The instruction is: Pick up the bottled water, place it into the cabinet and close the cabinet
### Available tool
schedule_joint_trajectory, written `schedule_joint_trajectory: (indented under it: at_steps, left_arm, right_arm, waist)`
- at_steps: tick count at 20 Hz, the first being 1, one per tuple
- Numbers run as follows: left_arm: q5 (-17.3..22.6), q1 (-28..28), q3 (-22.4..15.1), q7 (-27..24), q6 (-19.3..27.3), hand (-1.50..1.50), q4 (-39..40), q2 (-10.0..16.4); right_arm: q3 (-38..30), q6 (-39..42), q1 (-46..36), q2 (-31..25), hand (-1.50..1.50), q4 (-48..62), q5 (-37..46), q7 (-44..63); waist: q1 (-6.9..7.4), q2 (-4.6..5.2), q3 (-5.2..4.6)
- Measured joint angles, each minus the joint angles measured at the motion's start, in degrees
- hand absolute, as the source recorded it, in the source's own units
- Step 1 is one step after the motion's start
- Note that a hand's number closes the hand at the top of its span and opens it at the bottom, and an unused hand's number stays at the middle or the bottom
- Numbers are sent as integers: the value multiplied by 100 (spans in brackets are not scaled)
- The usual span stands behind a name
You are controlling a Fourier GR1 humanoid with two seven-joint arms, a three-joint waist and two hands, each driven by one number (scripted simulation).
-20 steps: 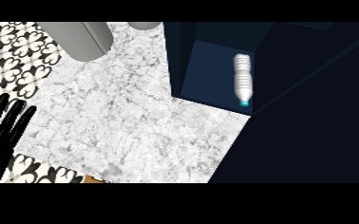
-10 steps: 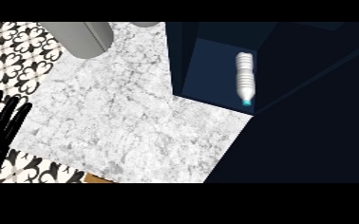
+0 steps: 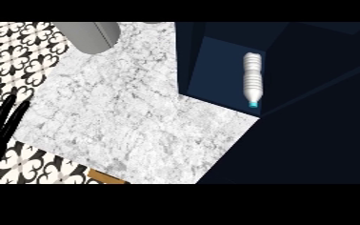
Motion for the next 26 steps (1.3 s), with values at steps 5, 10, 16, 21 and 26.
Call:
schedule_joint_trajectory:
  at_steps: [5, 10, 16, 21, 26]
  left_arm:
    - [12, -30, 11, 24, -55, -150, 65, 23]
    - [44, -54, 48, 54, -74, -150, 140, 51]
    - [77, -60, 72, 63, -109, -150, 222, 46]
    - [111, -96, 100, 84, -148, -150, 310, 55]
    - [128, -76, 133, 52, -193, -150, 438, 15]
  right_arm:
    - [-102, -78, -484, 259, 150, 194, -253, 347]
    - [-328, -40, -1237, 369, 150, 526, -318, 840]
    - [-722, -122, -2200, 613, 150, 1340, -443, 1397]
    - [-892, -506, -3110, 1133, 150, 2295, -464, 1951]
    - [-1184, -1105, -4270, 1823, 150, 3458, -295, 2441]
  waist:
    - [-51, -38, 5]
    - [-73, -78, 10]
    - [-89, -98, 34]
    - [-132, -112, 63]
    - [-220, -147, 101]
